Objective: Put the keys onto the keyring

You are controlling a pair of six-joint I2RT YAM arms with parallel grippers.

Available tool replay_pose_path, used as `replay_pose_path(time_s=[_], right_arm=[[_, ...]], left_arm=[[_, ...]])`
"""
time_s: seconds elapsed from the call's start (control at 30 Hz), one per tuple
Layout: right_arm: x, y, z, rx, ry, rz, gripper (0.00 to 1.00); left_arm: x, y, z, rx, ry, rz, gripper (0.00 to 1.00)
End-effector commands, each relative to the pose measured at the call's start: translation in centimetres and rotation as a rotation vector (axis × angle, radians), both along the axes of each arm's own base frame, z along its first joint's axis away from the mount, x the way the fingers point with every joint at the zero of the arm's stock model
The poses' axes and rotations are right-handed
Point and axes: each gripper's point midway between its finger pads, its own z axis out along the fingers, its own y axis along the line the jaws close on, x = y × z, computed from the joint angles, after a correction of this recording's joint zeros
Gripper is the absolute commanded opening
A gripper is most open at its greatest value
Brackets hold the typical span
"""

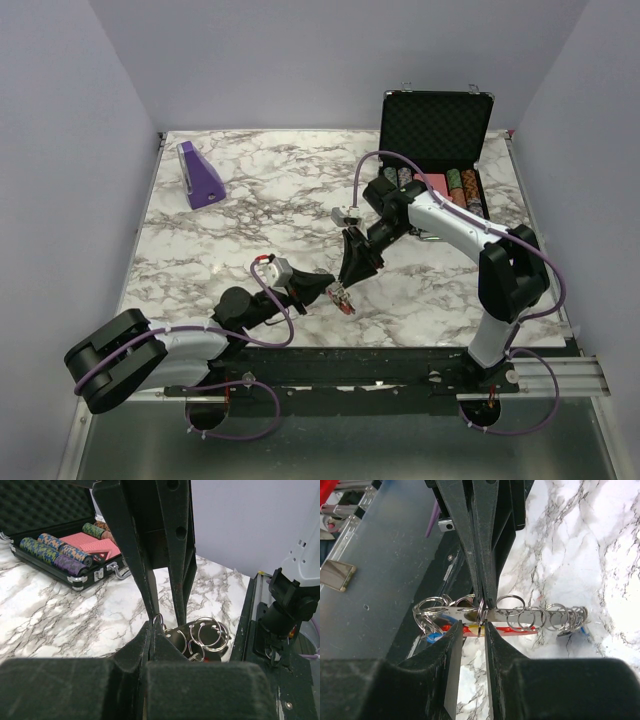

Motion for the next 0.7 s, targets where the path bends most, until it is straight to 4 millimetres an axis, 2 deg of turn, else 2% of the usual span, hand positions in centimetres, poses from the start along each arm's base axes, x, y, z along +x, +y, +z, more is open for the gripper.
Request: replay_pose_path(time_s=[0.0, 0.27, 0.37, 0.53, 0.67], right_arm=[[-0.1, 0.7, 0.9, 0.047, 0.025, 0.010, 0.31], [0.8, 1.3, 1.5, 0.052, 0.009, -0.021, 0.27], [0.8, 1.3, 1.4, 0.046, 0.007, -0.029, 0.20], [0.9, 1.2, 1.3, 0.038, 0.001, -0.036, 0.01], [1.2, 1.2, 1.4, 0.005, -0.017, -0.047, 0.01]], left_arm=[[-0.4, 0.8, 4.7, -0.146, -0.127, 0.016, 0.00], [-0.4, 0.8, 4.5, -0.145, -0.122, 0.013, 0.00], [-0.4, 0.8, 4.5, -0.146, -0.121, 0.014, 0.00], [-0.4, 0.8, 4.5, -0.146, -0.121, 0.014, 0.00], [-0.5, 0.9, 4.4, -0.145, -0.116, 0.013, 0.00]])
